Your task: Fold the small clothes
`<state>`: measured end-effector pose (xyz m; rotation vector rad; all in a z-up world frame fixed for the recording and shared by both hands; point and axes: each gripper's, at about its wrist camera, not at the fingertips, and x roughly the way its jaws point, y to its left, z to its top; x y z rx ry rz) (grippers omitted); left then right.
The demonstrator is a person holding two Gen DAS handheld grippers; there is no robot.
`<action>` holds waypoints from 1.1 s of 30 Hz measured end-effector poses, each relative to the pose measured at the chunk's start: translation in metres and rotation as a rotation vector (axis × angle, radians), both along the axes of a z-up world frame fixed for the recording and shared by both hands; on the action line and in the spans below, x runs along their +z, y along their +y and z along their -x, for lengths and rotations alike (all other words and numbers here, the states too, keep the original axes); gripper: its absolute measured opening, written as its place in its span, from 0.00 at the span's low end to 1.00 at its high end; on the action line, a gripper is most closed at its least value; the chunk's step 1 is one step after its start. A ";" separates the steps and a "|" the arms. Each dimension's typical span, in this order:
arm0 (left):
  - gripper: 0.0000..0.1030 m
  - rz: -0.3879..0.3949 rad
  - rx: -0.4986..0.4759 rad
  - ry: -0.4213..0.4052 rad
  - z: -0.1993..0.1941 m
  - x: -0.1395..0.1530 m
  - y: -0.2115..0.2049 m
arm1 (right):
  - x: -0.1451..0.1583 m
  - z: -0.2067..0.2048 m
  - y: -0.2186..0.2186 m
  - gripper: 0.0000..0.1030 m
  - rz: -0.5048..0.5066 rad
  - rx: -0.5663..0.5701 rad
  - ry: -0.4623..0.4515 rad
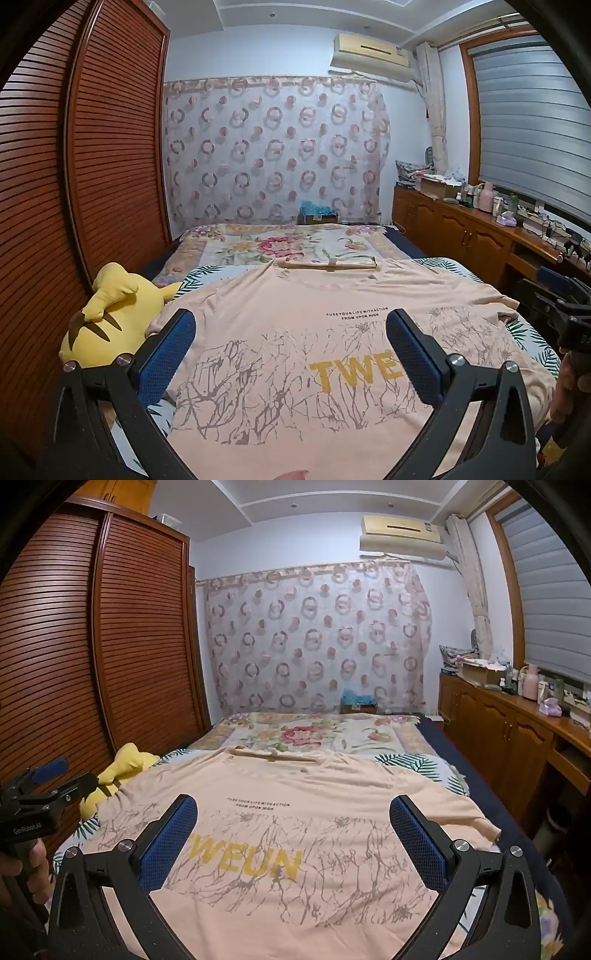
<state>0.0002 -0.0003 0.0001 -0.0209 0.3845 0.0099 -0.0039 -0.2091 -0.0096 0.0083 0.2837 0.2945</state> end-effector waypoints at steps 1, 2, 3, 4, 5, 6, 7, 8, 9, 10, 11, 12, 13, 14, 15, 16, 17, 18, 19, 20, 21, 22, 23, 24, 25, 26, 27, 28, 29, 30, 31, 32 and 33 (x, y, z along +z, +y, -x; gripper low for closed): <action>1.00 0.000 0.000 -0.001 0.000 0.000 0.000 | 0.000 0.000 0.000 1.00 0.004 -0.001 -0.007; 1.00 0.000 0.001 -0.001 0.000 0.000 0.000 | 0.000 0.000 0.000 1.00 0.000 0.000 0.001; 1.00 0.000 0.002 -0.002 0.000 -0.001 0.001 | 0.000 0.000 0.000 1.00 0.000 0.001 0.001; 1.00 0.001 0.002 -0.002 0.000 -0.001 0.001 | 0.000 0.000 0.000 1.00 -0.001 0.000 0.003; 1.00 0.002 0.003 -0.002 0.000 -0.001 0.002 | 0.000 0.000 0.000 1.00 -0.001 0.001 0.003; 1.00 0.003 0.003 -0.001 0.000 -0.002 0.002 | 0.000 0.000 0.000 1.00 -0.001 0.001 0.003; 1.00 0.004 0.003 -0.001 -0.001 -0.002 0.003 | 0.000 0.000 0.000 1.00 0.000 0.000 0.003; 1.00 -0.004 0.000 -0.001 0.000 0.000 0.000 | 0.000 0.000 0.000 1.00 0.000 0.000 0.003; 1.00 -0.004 -0.001 -0.001 0.000 0.000 0.000 | 0.000 0.000 0.000 1.00 0.000 0.001 0.004; 1.00 -0.004 -0.002 -0.001 0.001 0.000 0.000 | 0.000 0.000 0.000 1.00 -0.003 0.002 0.005; 1.00 -0.004 -0.002 -0.002 0.001 0.001 0.000 | 0.001 0.001 0.000 1.00 -0.003 0.001 0.004; 1.00 -0.005 -0.002 -0.003 0.002 0.001 0.000 | 0.002 0.001 -0.001 1.00 -0.003 0.001 0.003; 1.00 -0.004 -0.001 -0.004 0.002 0.001 0.000 | 0.002 0.002 -0.001 1.00 -0.003 0.001 0.002; 1.00 -0.005 0.000 0.001 0.000 0.000 0.000 | 0.003 0.003 -0.001 1.00 -0.002 0.001 0.002; 1.00 -0.006 0.000 0.000 0.000 0.000 0.000 | 0.001 0.001 -0.001 1.00 -0.001 0.000 0.005; 1.00 -0.006 0.001 0.001 0.000 0.000 0.000 | -0.001 0.000 0.000 1.00 -0.001 0.001 0.008; 1.00 -0.007 0.001 0.001 0.000 0.000 0.000 | -0.002 0.000 0.000 1.00 -0.002 0.001 0.008; 1.00 -0.007 0.001 0.001 0.000 0.000 0.000 | -0.002 0.000 0.001 1.00 -0.003 0.001 0.008; 1.00 -0.007 0.000 0.001 0.000 0.000 0.000 | -0.001 0.000 0.001 1.00 0.000 0.001 0.007; 1.00 -0.007 0.001 0.003 0.000 0.000 0.000 | -0.001 0.000 0.001 1.00 0.000 0.001 0.008; 1.00 -0.007 0.000 0.001 0.000 0.000 0.000 | -0.002 0.000 0.001 1.00 0.001 0.000 0.007; 1.00 -0.008 -0.001 0.001 0.000 0.000 0.000 | -0.001 0.000 0.000 1.00 0.000 0.001 0.008; 1.00 -0.007 -0.001 0.001 0.000 0.000 0.000 | -0.001 0.000 0.000 1.00 0.000 0.001 0.008; 1.00 -0.008 -0.001 0.001 0.000 0.000 0.000 | -0.001 0.000 0.000 1.00 0.000 0.001 0.008; 1.00 -0.008 -0.001 0.002 0.000 0.000 0.000 | -0.001 0.000 0.000 1.00 0.000 0.000 0.008; 1.00 -0.008 -0.001 0.002 0.000 0.000 0.000 | 0.000 0.000 0.000 1.00 0.000 0.001 0.008; 1.00 -0.009 -0.001 0.002 0.000 0.000 0.000 | -0.001 0.000 0.000 1.00 0.000 0.000 0.008; 1.00 -0.009 -0.001 0.002 0.000 0.000 0.000 | -0.001 0.000 0.000 1.00 0.000 0.000 0.009; 1.00 -0.009 -0.001 0.002 0.000 0.000 0.000 | -0.001 0.000 0.000 1.00 0.000 0.001 0.008; 1.00 -0.010 -0.001 0.001 0.000 0.000 -0.001 | -0.001 0.000 0.000 1.00 0.001 0.000 0.008; 1.00 -0.010 -0.001 0.001 0.000 0.000 -0.001 | -0.001 0.000 0.000 1.00 0.000 0.000 0.008; 1.00 -0.011 0.000 0.001 0.000 0.000 0.000 | -0.001 0.000 0.000 1.00 -0.001 0.000 0.008; 1.00 -0.011 -0.001 0.001 0.000 0.000 0.000 | -0.001 0.000 0.000 1.00 0.000 0.000 0.008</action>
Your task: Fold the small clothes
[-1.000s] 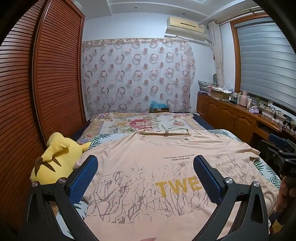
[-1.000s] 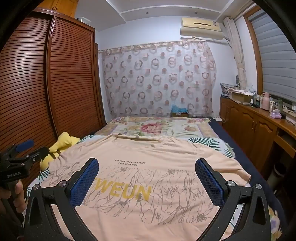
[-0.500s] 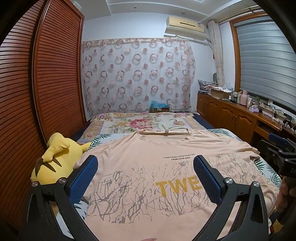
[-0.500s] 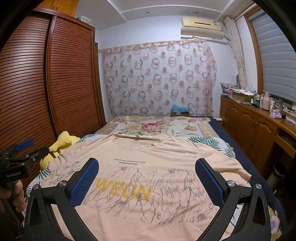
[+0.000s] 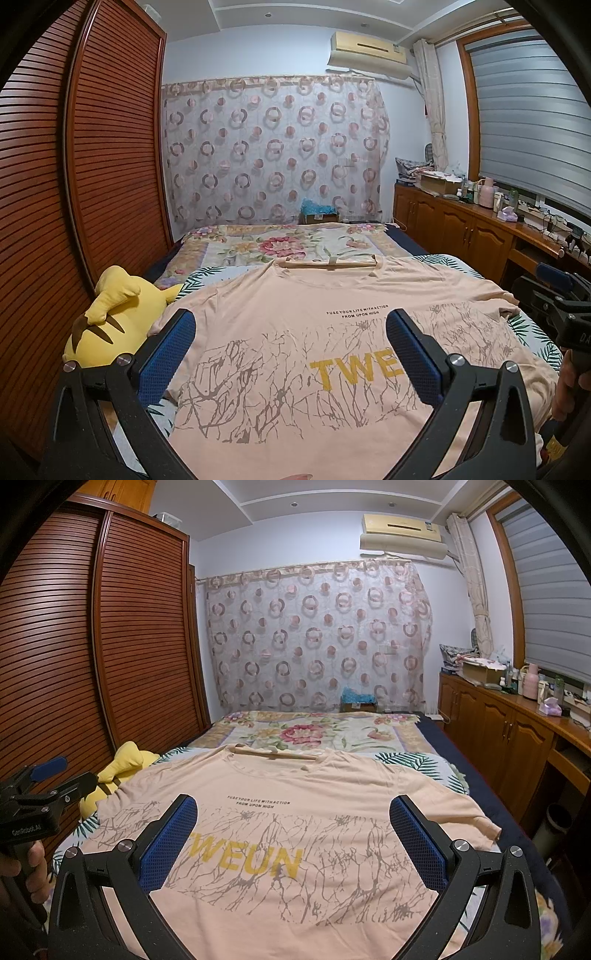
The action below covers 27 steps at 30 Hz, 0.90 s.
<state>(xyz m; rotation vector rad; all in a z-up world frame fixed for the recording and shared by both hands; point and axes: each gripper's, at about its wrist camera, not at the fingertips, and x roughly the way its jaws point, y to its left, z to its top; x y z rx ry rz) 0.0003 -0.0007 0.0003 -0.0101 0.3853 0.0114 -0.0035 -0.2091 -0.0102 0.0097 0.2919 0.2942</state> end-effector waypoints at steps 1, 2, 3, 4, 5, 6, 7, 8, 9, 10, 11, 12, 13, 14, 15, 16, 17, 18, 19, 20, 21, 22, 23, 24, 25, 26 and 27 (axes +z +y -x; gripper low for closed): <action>1.00 0.000 0.000 0.001 0.000 0.000 0.000 | 0.000 0.000 0.001 1.00 0.001 0.000 0.000; 1.00 0.001 0.000 0.001 0.000 0.000 0.000 | 0.000 0.000 0.000 1.00 0.001 0.000 0.000; 1.00 -0.001 0.000 0.000 0.000 0.000 0.000 | 0.000 0.000 0.001 1.00 0.001 0.000 0.001; 1.00 -0.001 0.000 0.000 0.000 0.000 0.000 | -0.001 0.000 0.001 1.00 0.001 -0.001 0.001; 1.00 -0.002 -0.001 0.000 0.000 0.000 0.000 | 0.000 0.000 0.001 1.00 0.001 -0.001 0.002; 1.00 -0.002 -0.001 0.000 0.000 0.000 0.000 | -0.001 -0.001 0.001 1.00 0.001 -0.002 0.003; 1.00 -0.002 0.000 0.000 0.000 0.000 0.000 | 0.001 0.000 0.000 1.00 0.002 -0.002 0.003; 1.00 -0.002 0.000 0.000 0.000 0.000 0.000 | 0.001 0.001 0.000 1.00 0.001 -0.003 0.003; 1.00 -0.003 -0.001 0.000 0.000 0.000 0.000 | 0.001 0.001 0.000 1.00 0.001 -0.003 0.003; 1.00 -0.003 0.000 0.000 0.000 0.000 0.000 | 0.001 0.001 0.001 1.00 0.002 -0.004 0.003; 1.00 -0.003 0.000 0.000 0.000 0.000 0.000 | 0.002 0.001 0.001 1.00 0.002 -0.004 0.002; 1.00 -0.004 0.000 0.001 0.000 0.000 -0.001 | 0.001 0.001 0.001 1.00 0.002 -0.004 0.003; 1.00 -0.004 0.000 0.000 0.000 0.000 0.000 | 0.002 0.001 0.000 1.00 0.002 -0.003 0.003; 1.00 -0.004 0.000 0.000 0.000 0.000 0.000 | 0.002 0.001 0.000 1.00 0.001 -0.002 0.003; 1.00 -0.004 0.000 0.000 0.000 0.000 -0.001 | 0.002 0.001 0.000 1.00 0.002 -0.003 0.003; 1.00 -0.004 -0.001 0.000 0.000 0.000 -0.001 | 0.002 0.001 0.000 1.00 0.002 -0.004 0.003; 1.00 -0.004 -0.001 0.000 0.000 0.000 -0.001 | 0.002 0.001 0.000 1.00 0.001 -0.004 0.002; 1.00 -0.005 0.000 0.000 0.000 0.000 -0.001 | 0.002 0.001 0.000 1.00 0.001 -0.004 0.002; 1.00 -0.004 -0.001 0.000 0.000 0.000 -0.001 | 0.002 0.001 0.000 1.00 0.002 -0.004 0.002; 1.00 -0.004 0.000 0.000 0.000 0.000 -0.001 | 0.002 0.001 0.000 1.00 0.002 -0.004 0.002; 1.00 -0.005 -0.001 -0.001 0.000 0.000 -0.001 | 0.002 0.001 0.000 1.00 0.002 -0.004 0.002; 1.00 -0.006 0.000 0.001 0.000 0.000 -0.001 | 0.002 0.001 0.000 1.00 0.002 -0.004 0.002; 1.00 -0.006 -0.001 0.000 0.000 0.000 -0.001 | 0.002 0.001 0.000 1.00 0.002 -0.004 0.001; 1.00 -0.006 -0.001 -0.001 0.000 0.000 -0.001 | 0.003 0.001 -0.001 1.00 0.002 -0.004 0.001; 1.00 -0.006 0.000 -0.001 0.000 0.000 -0.001 | 0.002 0.001 0.000 1.00 0.002 -0.004 0.001; 1.00 -0.006 -0.001 0.000 0.000 0.000 -0.001 | 0.002 0.001 0.000 1.00 0.002 -0.005 0.001; 1.00 -0.006 -0.001 0.000 0.000 0.000 -0.001 | 0.003 0.001 0.000 1.00 0.002 -0.004 0.001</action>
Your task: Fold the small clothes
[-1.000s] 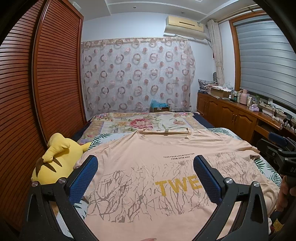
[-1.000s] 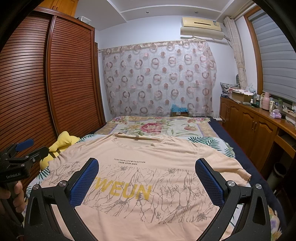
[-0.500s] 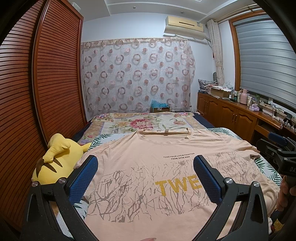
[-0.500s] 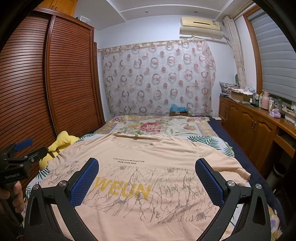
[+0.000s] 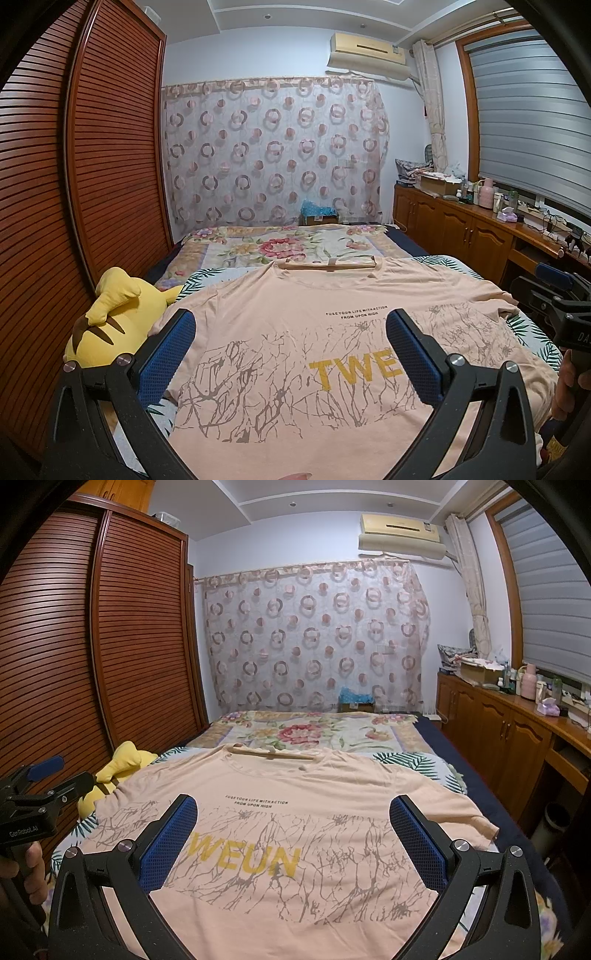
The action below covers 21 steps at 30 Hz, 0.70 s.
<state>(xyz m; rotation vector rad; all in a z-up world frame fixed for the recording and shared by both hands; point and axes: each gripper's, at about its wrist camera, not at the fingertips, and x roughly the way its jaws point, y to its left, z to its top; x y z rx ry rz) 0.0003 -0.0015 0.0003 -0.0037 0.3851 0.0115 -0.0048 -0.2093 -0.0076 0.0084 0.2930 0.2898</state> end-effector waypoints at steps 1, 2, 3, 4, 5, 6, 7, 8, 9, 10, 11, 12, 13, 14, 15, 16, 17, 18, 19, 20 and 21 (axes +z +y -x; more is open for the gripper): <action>1.00 -0.001 0.001 0.000 0.000 0.000 0.000 | 0.000 0.000 0.000 1.00 0.000 0.000 0.000; 1.00 -0.001 0.001 0.000 0.000 0.000 0.000 | 0.000 0.000 0.000 1.00 0.000 0.000 0.000; 1.00 -0.001 0.000 0.000 0.000 0.000 0.000 | 0.000 0.000 0.000 1.00 0.000 0.001 0.000; 1.00 -0.001 0.001 0.000 0.000 0.000 0.000 | 0.000 0.001 -0.001 1.00 -0.001 0.000 -0.001; 1.00 -0.001 0.001 0.001 0.000 0.000 0.000 | 0.000 0.001 -0.001 1.00 -0.001 0.000 -0.001; 1.00 -0.001 0.000 0.000 0.000 0.000 0.000 | 0.000 0.001 -0.001 1.00 -0.001 0.000 -0.001; 1.00 -0.001 0.001 -0.001 0.000 0.000 0.000 | 0.000 0.001 -0.001 1.00 -0.001 0.000 0.000; 1.00 -0.001 0.001 0.000 0.000 0.000 0.000 | 0.000 0.001 0.000 1.00 0.000 0.000 -0.001; 1.00 -0.001 0.001 -0.001 0.000 0.000 0.000 | 0.000 0.001 -0.001 1.00 0.001 0.000 -0.001; 1.00 -0.002 0.000 -0.001 0.000 0.000 0.000 | 0.000 0.001 -0.001 1.00 0.000 0.000 -0.001; 1.00 -0.002 0.001 -0.001 0.000 0.000 0.000 | 0.000 0.001 0.000 1.00 -0.001 0.000 -0.001; 1.00 -0.003 0.001 -0.001 0.000 0.000 0.000 | 0.000 0.001 -0.001 1.00 0.000 0.000 -0.002; 1.00 -0.002 0.001 -0.001 0.000 0.000 0.000 | 0.000 0.001 -0.001 1.00 -0.001 0.000 -0.002; 1.00 -0.002 0.001 0.000 0.000 0.000 0.000 | 0.001 0.001 -0.001 1.00 -0.001 0.001 -0.003; 1.00 -0.002 0.001 0.000 0.000 0.000 0.000 | 0.001 0.001 -0.001 1.00 -0.001 0.001 -0.003; 1.00 -0.002 0.001 0.000 0.000 0.000 0.000 | 0.001 0.001 -0.001 1.00 -0.001 0.001 -0.003; 1.00 -0.003 0.001 -0.001 0.000 0.000 0.000 | 0.001 0.001 0.000 1.00 -0.001 0.000 -0.003; 1.00 -0.003 0.001 -0.001 0.000 0.000 0.000 | 0.001 0.001 0.000 1.00 -0.001 0.000 -0.003; 1.00 -0.003 0.001 -0.001 0.000 0.000 0.000 | 0.001 0.001 0.000 1.00 -0.001 0.001 -0.003; 1.00 -0.004 0.001 -0.001 0.000 0.000 0.000 | 0.001 0.002 -0.001 1.00 -0.001 0.002 -0.004; 1.00 -0.003 0.001 -0.001 0.000 0.000 0.000 | 0.002 0.002 -0.001 1.00 -0.001 0.002 -0.005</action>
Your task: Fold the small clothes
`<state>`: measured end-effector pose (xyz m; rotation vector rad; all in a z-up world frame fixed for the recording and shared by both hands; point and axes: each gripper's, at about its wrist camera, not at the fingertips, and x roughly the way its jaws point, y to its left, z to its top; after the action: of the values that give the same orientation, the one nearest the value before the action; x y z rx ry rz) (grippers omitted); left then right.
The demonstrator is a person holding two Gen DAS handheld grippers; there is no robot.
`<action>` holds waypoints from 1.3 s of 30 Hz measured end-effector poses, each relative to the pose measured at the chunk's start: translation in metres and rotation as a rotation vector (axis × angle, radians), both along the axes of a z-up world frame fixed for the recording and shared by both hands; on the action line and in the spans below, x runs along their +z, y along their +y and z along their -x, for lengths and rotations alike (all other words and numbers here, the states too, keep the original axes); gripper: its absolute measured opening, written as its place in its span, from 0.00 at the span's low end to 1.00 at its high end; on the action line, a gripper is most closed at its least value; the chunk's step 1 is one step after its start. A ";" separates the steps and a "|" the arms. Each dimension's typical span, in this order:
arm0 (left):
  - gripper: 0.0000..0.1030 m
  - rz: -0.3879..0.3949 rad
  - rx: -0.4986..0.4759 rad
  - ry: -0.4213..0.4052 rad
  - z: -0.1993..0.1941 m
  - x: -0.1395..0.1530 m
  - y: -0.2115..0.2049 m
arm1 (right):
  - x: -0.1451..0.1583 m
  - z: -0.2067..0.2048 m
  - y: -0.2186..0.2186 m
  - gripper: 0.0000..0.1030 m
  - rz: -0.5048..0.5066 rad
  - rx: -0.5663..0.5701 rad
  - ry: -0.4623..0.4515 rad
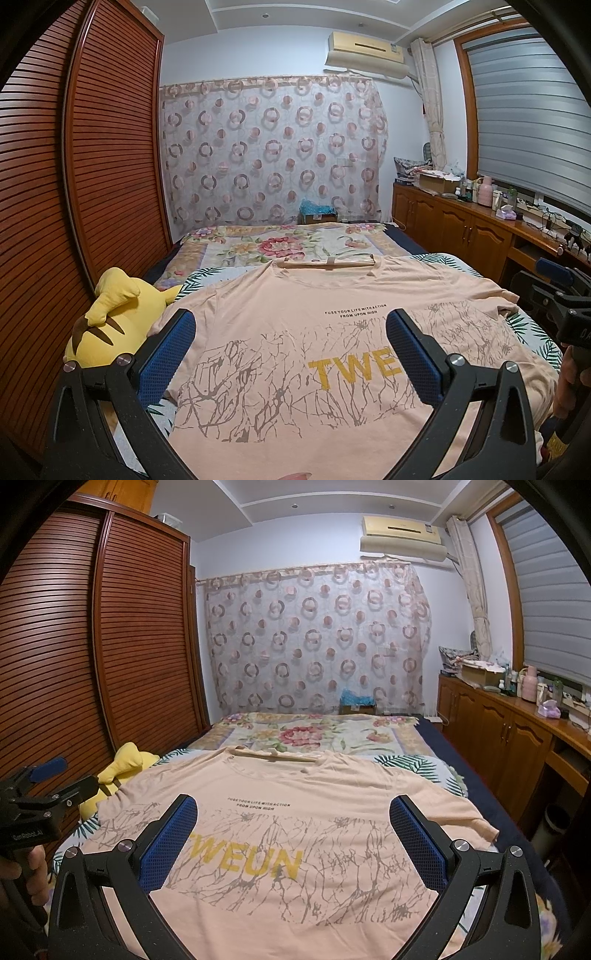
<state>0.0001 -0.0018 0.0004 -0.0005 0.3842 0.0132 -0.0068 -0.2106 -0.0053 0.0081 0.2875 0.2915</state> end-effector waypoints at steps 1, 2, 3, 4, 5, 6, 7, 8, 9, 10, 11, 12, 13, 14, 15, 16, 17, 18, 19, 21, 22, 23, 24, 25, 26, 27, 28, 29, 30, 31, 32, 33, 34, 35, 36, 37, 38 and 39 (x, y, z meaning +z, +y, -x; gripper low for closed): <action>1.00 0.000 0.000 0.000 0.000 0.000 0.000 | 0.000 0.000 0.000 1.00 0.000 0.000 -0.001; 1.00 0.000 0.000 -0.001 0.001 -0.002 0.002 | 0.001 0.000 0.000 1.00 0.000 0.001 -0.001; 1.00 0.001 -0.001 0.000 0.002 -0.003 0.003 | 0.001 0.000 0.000 1.00 0.000 0.000 -0.001; 1.00 0.000 0.000 0.000 0.002 -0.003 0.003 | 0.001 0.000 0.000 1.00 0.001 0.001 -0.001; 1.00 0.001 -0.001 0.000 0.003 -0.004 0.004 | 0.001 0.000 0.000 1.00 0.002 0.001 -0.002; 1.00 0.001 -0.001 0.000 0.003 -0.004 0.004 | 0.001 0.000 0.000 1.00 0.002 0.001 -0.002; 1.00 0.000 -0.001 0.000 0.002 -0.003 0.003 | 0.001 0.000 0.000 1.00 0.002 0.002 -0.003; 1.00 -0.001 -0.001 0.000 0.003 -0.004 0.003 | 0.001 0.000 0.001 1.00 0.001 0.003 -0.003; 1.00 -0.001 0.000 0.000 0.003 -0.004 0.004 | 0.001 0.000 0.000 1.00 0.002 0.003 -0.002; 1.00 -0.001 -0.001 0.000 0.002 -0.003 0.003 | 0.001 -0.001 0.000 1.00 0.002 0.005 -0.002; 1.00 0.000 -0.002 0.002 0.002 -0.004 0.003 | 0.000 -0.001 0.000 1.00 0.002 0.007 0.000; 1.00 -0.001 -0.001 0.004 0.003 -0.004 0.003 | 0.000 -0.002 0.001 1.00 0.003 0.010 0.002; 1.00 0.000 0.002 0.008 0.004 -0.006 0.004 | -0.001 -0.003 0.001 1.00 0.004 0.015 0.006; 1.00 0.003 0.002 0.012 0.005 -0.008 0.006 | -0.002 -0.004 0.001 1.00 0.004 0.017 0.009; 1.00 0.008 -0.001 0.017 0.003 -0.009 0.007 | -0.003 -0.005 0.001 1.00 0.006 0.019 0.013; 1.00 0.012 -0.007 0.025 0.003 -0.011 0.010 | -0.004 -0.006 0.002 1.00 0.008 0.022 0.018; 1.00 0.013 -0.007 0.032 0.003 -0.012 0.012 | -0.004 -0.008 0.002 1.00 0.011 0.028 0.021; 1.00 0.011 -0.009 0.036 -0.002 -0.015 0.004 | -0.005 -0.009 0.003 1.00 0.015 0.032 0.025; 1.00 0.013 -0.010 0.041 -0.005 -0.016 0.008 | -0.006 -0.011 0.003 1.00 0.017 0.035 0.031; 1.00 0.015 -0.014 0.049 -0.006 -0.018 0.013 | -0.005 -0.015 0.003 1.00 0.012 0.048 0.042; 1.00 0.014 -0.015 0.057 -0.008 -0.020 0.018 | -0.005 -0.018 0.002 1.00 0.012 0.055 0.046; 1.00 0.011 -0.014 0.062 -0.012 -0.023 0.022 | -0.004 -0.020 0.002 1.00 0.014 0.063 0.048; 1.00 0.005 -0.011 0.072 -0.016 -0.026 0.028 | -0.003 -0.022 0.003 1.00 0.020 0.071 0.050; 1.00 0.000 -0.013 0.079 -0.018 -0.028 0.032 | -0.002 -0.024 0.004 1.00 0.025 0.079 0.052; 1.00 -0.006 -0.012 0.088 -0.020 -0.029 0.036 | -0.001 -0.026 0.005 1.00 0.033 0.090 0.055; 1.00 -0.010 -0.009 0.093 -0.021 -0.031 0.038 | 0.000 -0.028 0.006 1.00 0.039 0.099 0.056; 1.00 -0.014 -0.003 0.100 -0.022 -0.033 0.043 | 0.000 -0.028 0.007 1.00 0.042 0.103 0.055; 1.00 -0.015 0.000 0.104 -0.023 -0.036 0.050 | 0.000 -0.031 0.007 1.00 0.048 0.111 0.056; 1.00 -0.017 0.002 0.107 -0.025 -0.038 0.054 | 0.000 -0.032 0.005 1.00 0.051 0.119 0.056; 1.00 -0.020 0.008 0.114 -0.026 -0.040 0.061 | 0.000 -0.035 0.005 1.00 0.054 0.122 0.058; 1.00 -0.023 0.011 0.118 -0.028 -0.042 0.065 | 0.000 -0.038 0.005 1.00 0.058 0.127 0.060; 1.00 -0.025 0.012 0.125 -0.029 -0.044 0.069 | 0.000 -0.040 0.005 1.00 0.061 0.131 0.060; 1.00 -0.025 0.012 0.138 -0.031 -0.047 0.077 | -0.001 -0.042 0.006 1.00 0.064 0.137 0.061; 1.00 -0.026 0.014 0.143 -0.031 -0.048 0.080 | -0.002 -0.044 0.006 1.00 0.068 0.142 0.064; 1.00 -0.025 0.015 0.149 -0.032 -0.050 0.085 | -0.003 -0.048 0.007 1.00 0.072 0.148 0.069; 1.00 -0.023 0.018 0.159 -0.034 -0.052 0.094 | -0.004 -0.051 0.007 1.00 0.077 0.155 0.075; 1.00 -0.022 0.020 0.164 -0.035 -0.052 0.097 | -0.005 -0.053 0.008 1.00 0.080 0.159 0.080; 0.98 -0.016 0.021 0.171 -0.036 -0.053 0.102 | -0.006 -0.057 0.008 1.00 0.084 0.162 0.087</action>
<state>0.0361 0.1001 -0.0528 0.0128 0.5546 0.0374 0.0506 -0.2023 -0.0118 -0.0862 0.3873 0.4404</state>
